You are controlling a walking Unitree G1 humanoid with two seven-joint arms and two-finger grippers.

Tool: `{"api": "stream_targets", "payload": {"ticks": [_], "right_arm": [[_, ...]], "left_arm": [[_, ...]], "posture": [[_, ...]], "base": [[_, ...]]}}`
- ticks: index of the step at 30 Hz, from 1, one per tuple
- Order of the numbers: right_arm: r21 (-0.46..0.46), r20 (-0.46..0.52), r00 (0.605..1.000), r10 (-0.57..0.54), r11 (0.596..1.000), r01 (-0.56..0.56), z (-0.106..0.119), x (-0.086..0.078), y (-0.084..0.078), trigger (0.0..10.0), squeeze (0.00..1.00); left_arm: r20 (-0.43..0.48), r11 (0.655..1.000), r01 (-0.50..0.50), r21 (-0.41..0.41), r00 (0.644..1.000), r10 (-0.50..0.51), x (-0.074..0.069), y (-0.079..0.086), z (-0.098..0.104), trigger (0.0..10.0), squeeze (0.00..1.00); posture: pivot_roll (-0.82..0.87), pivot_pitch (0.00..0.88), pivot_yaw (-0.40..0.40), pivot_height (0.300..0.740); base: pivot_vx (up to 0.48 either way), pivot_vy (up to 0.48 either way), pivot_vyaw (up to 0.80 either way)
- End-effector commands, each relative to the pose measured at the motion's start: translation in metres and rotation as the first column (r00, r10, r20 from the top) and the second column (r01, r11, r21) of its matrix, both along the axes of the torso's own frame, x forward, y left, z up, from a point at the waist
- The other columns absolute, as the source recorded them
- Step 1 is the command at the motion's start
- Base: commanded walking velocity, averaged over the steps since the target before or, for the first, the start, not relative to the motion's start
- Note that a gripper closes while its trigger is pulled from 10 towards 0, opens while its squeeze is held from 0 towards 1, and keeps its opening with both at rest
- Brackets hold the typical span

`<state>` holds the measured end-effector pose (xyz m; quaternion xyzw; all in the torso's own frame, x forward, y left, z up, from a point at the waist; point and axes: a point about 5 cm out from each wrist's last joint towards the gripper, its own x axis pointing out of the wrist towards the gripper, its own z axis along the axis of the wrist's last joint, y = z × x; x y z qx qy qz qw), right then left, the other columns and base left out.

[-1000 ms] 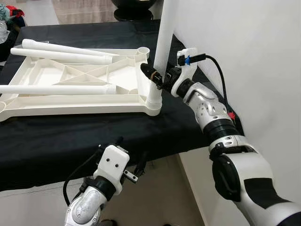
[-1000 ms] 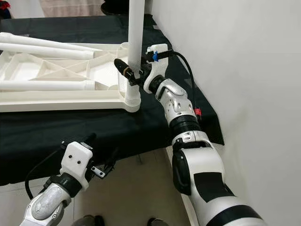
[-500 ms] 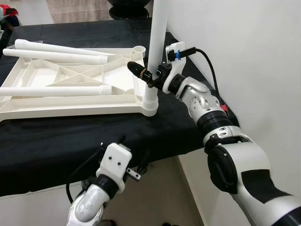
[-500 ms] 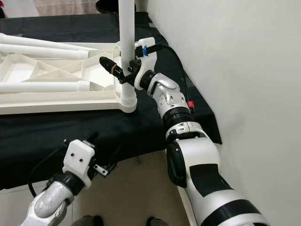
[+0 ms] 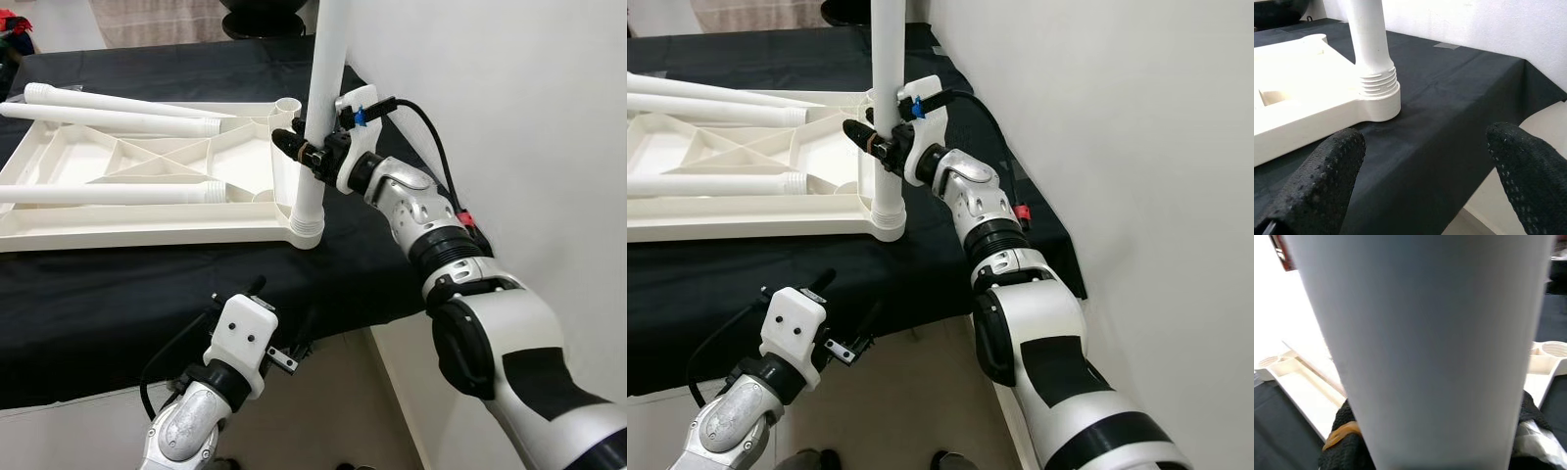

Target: Building children table

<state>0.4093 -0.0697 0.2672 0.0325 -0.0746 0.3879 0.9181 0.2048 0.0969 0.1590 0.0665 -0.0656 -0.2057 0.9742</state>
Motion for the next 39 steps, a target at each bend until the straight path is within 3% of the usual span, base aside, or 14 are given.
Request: {"api": "stream_targets", "payload": {"ticks": [1, 4, 6, 7, 15, 19, 21, 22, 26, 27, 31, 32, 36, 39], "right_arm": [[0.009, -0.045, 0.997, -0.055, 0.998, 0.056, -0.013, 0.001, -0.001, 0.0, 0.00], [-0.023, -0.074, 0.971, -0.229, 0.973, 0.228, -0.023, 0.006, -0.014, 0.0, 0.00], [-0.069, -0.099, 0.849, -0.520, 0.854, 0.515, -0.037, 0.010, -0.039, 0.0, 0.00], [-0.069, -0.099, 0.849, -0.520, 0.854, 0.515, -0.037, 0.010, -0.039, 0.0, 0.00], [-0.047, -0.149, 0.430, -0.891, 0.440, 0.897, -0.047, 0.001, -0.064, 0.0, 0.00], [-0.048, -0.170, 0.384, -0.907, 0.397, 0.916, -0.045, -0.001, -0.057, 0.0, 0.00], [-0.044, -0.179, 0.403, -0.898, 0.416, 0.908, -0.043, -0.002, -0.048, 0.0, 0.00], [-0.041, -0.184, 0.411, -0.893, 0.425, 0.904, -0.042, -0.003, -0.041, 10.0, 0.00], [0.047, -0.161, 0.575, -0.802, 0.575, 0.817, -0.030, -0.005, -0.014, 10.0, 0.00], [0.056, -0.146, 0.605, -0.783, 0.604, 0.795, -0.027, -0.006, -0.010, 10.0, 1.00], [0.041, -0.099, 0.609, -0.787, 0.608, 0.793, -0.028, -0.007, -0.015, 10.0, 1.00], [0.049, -0.104, 0.610, -0.785, 0.609, 0.792, -0.028, -0.007, -0.017, 10.0, 0.00], [0.070, -0.081, 0.630, -0.772, 0.627, 0.776, -0.027, -0.007, -0.024, 10.0, 0.00], [0.101, -0.079, 0.742, -0.666, 0.735, 0.671, -0.029, -0.006, -0.023, 10.0, 0.00]], "left_arm": [[-0.031, 1.000, -0.004, 0.010, 1.000, 0.005, -0.001, 0.001, -0.007, 10.0, 0.00], [-0.031, 1.000, -0.012, 0.013, 0.999, 0.012, 0.000, 0.002, -0.007, 10.0, 0.00], [-0.030, 1.000, -0.018, 0.013, 0.999, 0.018, 0.000, 0.002, -0.007, 10.0, 0.00], [-0.030, 1.000, -0.018, 0.013, 0.999, 0.018, 0.000, 0.002, -0.007, 10.0, 0.00], [-0.024, 1.000, -0.017, 0.018, 1.000, 0.017, 0.001, 0.003, -0.006, 10.0, 0.00], [-0.022, 1.000, -0.018, 0.018, 1.000, 0.019, 0.001, 0.003, -0.006, 10.0, 0.00], [-0.024, 1.000, -0.016, 0.015, 1.000, 0.016, 0.001, 0.002, -0.006, 10.0, 0.00], [-0.024, 1.000, -0.013, 0.014, 1.000, 0.014, 0.001, 0.002, -0.006, 10.0, 0.00], [-0.024, 1.000, -0.015, 0.017, 1.000, 0.015, 0.002, 0.002, -0.006, 10.0, 0.00], [-0.023, 1.000, -0.015, 0.019, 1.000, 0.015, 0.002, 0.002, -0.006, 10.0, 0.00], [-0.023, 1.000, -0.015, 0.017, 1.000, 0.016, 0.002, 0.002, -0.006, 10.0, 0.00], [-0.024, 1.000, -0.014, 0.018, 1.000, 0.014, 0.002, 0.002, -0.006, 10.0, 0.00], [-0.024, 1.000, -0.013, 0.018, 1.000, 0.013, 0.002, 0.002, -0.007, 10.0, 0.00], [-0.024, 1.000, -0.013, 0.019, 1.000, 0.013, 0.002, 0.002, -0.007, 10.0, 0.00]], "posture": [[0.10, 0.147, -0.092, 0.740], [0.10, 0.146, -0.094, 0.740], [0.10, 0.147, -0.092, 0.740], [0.10, 0.147, -0.092, 0.740], [0.10, 0.155, -0.089, 0.740], [0.10, 0.153, -0.091, 0.740], [0.10, 0.151, -0.089, 0.740], [0.10, 0.151, -0.089, 0.740], [0.09, 0.153, -0.090, 0.740], [0.09, 0.153, -0.090, 0.740], [0.09, 0.153, -0.092, 0.740], [0.09, 0.153, -0.092, 0.740], [0.10, 0.156, -0.094, 0.740], [0.10, 0.156, -0.094, 0.740]], "base": [[0.000, 0.000, 0.00], [0.000, 0.000, 0.00], [0.000, 0.000, 0.00], [0.000, 0.000, 0.00], [0.000, 0.000, 0.00], [0.000, 0.000, 0.00], [0.000, 0.000, 0.00], [0.000, 0.000, 0.00], [0.000, 0.000, 0.00], [0.000, 0.000, 0.00], [0.000, 0.000, 0.00], [0.000, 0.000, 0.00], [0.000, 0.000, 0.00], [0.000, 0.000, 0.00]]}}
